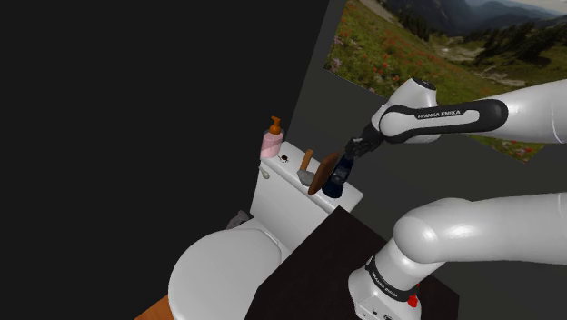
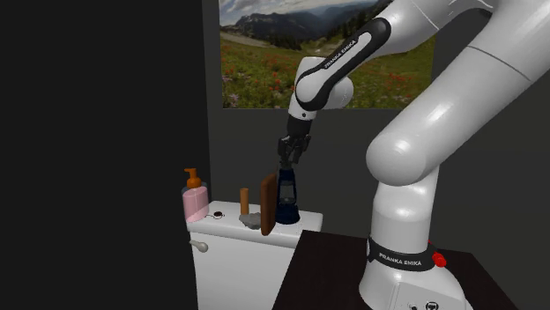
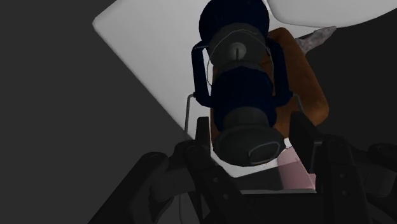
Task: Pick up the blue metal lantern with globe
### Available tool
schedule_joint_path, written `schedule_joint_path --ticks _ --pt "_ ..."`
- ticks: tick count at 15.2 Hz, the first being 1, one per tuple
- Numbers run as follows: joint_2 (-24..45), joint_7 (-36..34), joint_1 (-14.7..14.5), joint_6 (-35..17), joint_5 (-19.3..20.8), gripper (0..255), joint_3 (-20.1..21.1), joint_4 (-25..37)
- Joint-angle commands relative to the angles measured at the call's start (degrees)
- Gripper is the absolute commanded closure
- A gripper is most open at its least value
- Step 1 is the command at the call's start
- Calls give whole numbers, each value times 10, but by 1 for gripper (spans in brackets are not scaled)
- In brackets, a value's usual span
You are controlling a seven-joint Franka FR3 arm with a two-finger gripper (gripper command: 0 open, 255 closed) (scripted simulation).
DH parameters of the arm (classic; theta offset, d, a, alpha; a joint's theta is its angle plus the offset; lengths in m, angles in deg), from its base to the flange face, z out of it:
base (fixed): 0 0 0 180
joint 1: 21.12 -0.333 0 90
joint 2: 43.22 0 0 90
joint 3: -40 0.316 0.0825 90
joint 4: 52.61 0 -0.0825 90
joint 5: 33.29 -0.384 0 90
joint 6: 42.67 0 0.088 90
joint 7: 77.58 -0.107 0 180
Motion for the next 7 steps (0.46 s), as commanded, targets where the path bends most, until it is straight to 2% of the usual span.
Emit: schedule_joint_path --ticks 1,5,7 --pt "-14 1 0 22 -3 255 4 9" --pt "-34 2 -3 62 -10 255 12 29" --pt "-35 2 -3 64 -11 255 13 30"
